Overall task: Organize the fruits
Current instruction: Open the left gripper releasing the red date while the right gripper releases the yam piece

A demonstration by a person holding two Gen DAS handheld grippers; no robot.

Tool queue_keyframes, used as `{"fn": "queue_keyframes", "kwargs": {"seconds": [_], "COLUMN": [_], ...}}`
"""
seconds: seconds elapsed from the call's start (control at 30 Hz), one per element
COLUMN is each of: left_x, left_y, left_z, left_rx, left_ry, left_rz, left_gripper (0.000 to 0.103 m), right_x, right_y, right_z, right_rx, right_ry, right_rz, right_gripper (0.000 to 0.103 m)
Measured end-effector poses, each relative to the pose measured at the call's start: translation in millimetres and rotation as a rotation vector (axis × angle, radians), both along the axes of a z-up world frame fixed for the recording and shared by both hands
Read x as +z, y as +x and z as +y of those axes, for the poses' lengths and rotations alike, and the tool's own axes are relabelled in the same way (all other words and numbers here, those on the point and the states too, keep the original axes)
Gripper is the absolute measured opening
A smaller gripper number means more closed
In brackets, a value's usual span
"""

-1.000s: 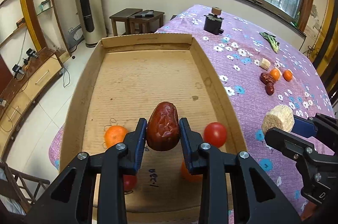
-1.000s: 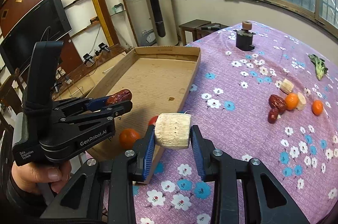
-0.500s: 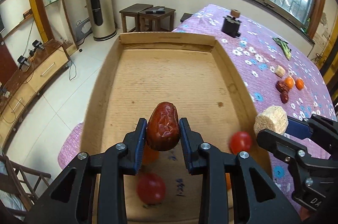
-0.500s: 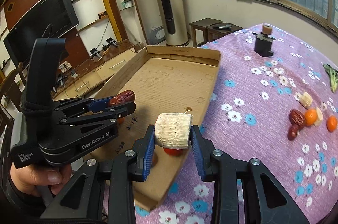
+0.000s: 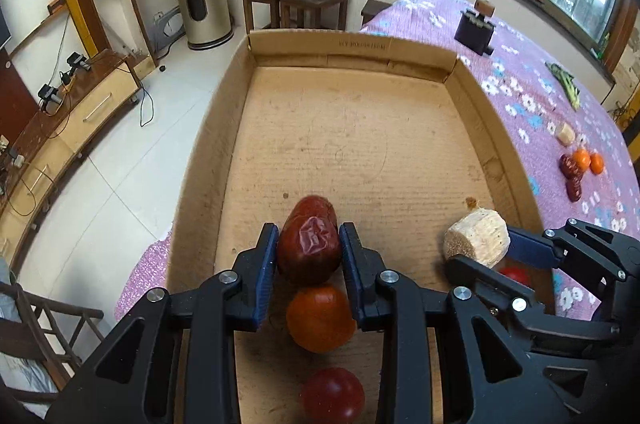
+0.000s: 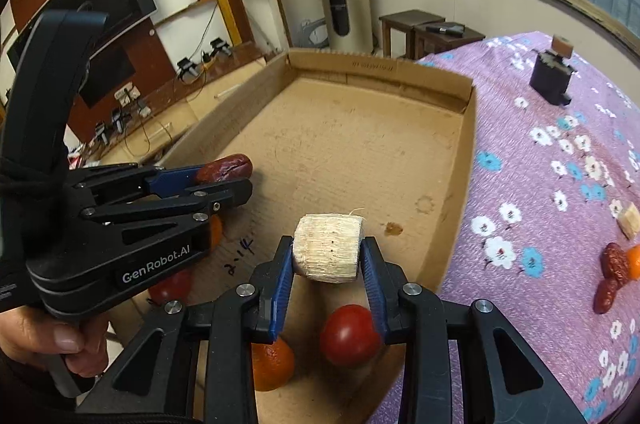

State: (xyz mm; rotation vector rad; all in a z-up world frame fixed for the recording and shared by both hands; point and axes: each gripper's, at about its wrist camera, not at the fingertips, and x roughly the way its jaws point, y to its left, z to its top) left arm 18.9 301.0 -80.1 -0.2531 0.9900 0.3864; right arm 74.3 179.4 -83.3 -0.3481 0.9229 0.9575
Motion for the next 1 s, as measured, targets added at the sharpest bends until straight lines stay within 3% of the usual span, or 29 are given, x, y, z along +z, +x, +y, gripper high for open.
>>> {"fn": "queue_keyframes", "kwargs": {"seconds": [0.13,0.33,0.73,1.0], "left_x": [0.4,9.9,41.3,48.1], "left_y": [0.3,-7.0,-13.9,-9.3], "left_z": [-2.9,-4.0,-43.3,-81.2], "left_rx": [0.003,0.019,-0.043,-0.116], "left_ry": [0.011,0.035,0.068,0.069], "left_rz": [0.017,-0.006,-0.078,-0.086], "left_gripper": [0.03,0.045,0.045,0.045], "right_x": [-0.7,9.1,45.3,47.6], "right_y": [-3.8,-2.5,-17.0,-11.1], "right_z": [1.2,-11.2,-81.2,-139.3], "right_rx": [0.02,0.003,-0.087,-0.195], "right_ry": [-0.003,0.035,0.135,0.152], "right_rz": [0.0,-0.004,-0.032,-0.01], "right_gripper": [0.035,0.04,0.04,0.04]}}
